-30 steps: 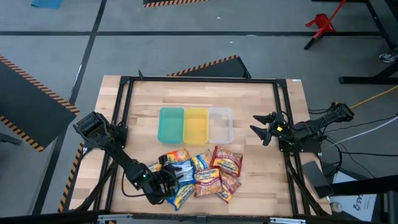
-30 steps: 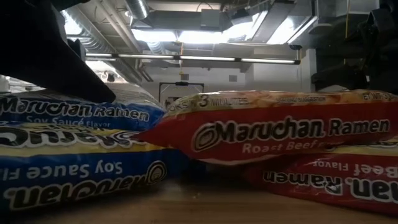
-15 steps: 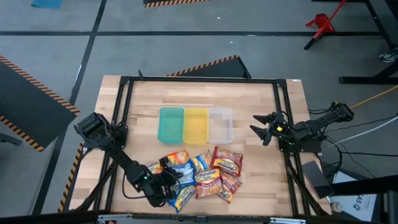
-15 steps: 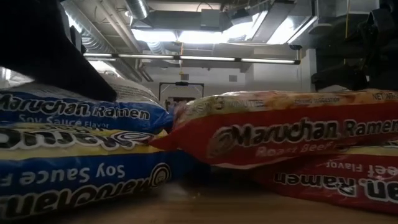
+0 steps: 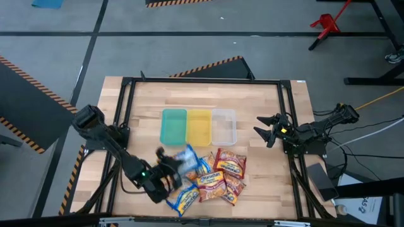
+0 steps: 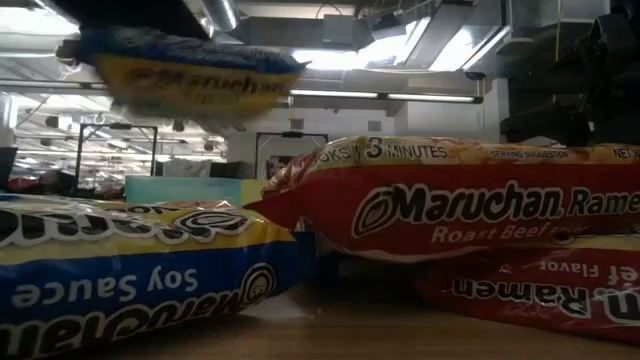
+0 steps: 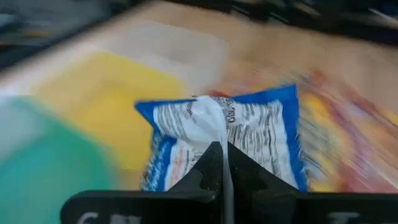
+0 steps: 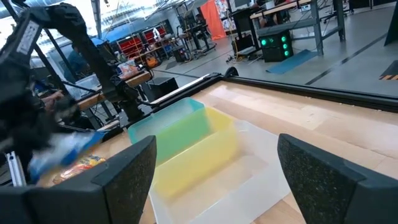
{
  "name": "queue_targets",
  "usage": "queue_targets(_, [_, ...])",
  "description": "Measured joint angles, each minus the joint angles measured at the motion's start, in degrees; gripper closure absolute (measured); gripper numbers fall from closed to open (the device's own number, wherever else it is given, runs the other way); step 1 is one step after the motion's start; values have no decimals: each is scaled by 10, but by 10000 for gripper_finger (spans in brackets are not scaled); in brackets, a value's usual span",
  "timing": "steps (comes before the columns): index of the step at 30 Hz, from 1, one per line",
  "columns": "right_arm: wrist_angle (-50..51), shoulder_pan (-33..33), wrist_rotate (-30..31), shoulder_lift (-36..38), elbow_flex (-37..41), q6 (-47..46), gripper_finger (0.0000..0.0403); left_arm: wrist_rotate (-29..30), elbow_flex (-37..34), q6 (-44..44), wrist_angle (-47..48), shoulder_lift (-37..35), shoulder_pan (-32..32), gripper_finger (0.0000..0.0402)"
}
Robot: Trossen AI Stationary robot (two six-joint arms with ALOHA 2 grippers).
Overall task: Sort Maruchan noodles
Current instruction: Put the blue bag into the green bin
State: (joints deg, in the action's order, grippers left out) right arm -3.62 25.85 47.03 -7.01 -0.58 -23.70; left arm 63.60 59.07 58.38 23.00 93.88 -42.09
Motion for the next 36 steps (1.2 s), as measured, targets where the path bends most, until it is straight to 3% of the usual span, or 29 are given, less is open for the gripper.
queue_targets(6, [0,0,3,0,0,0,81,74,0,55,117,-86,34,401])
queue_targets(10, [0,0,5,0,0,0,81,76,0,98,174,-107,98,401])
queue_targets(15, [0,0,10,0,0,0,81,31,0,181,225,-88,178,401])
queue_targets(23, [1,0,15,0,0,0,81,69,-56,390,230,-79,209,401])
queue_targets(36, [1,0,16,0,0,0,81,37,-71,443,194,-33,249,402])
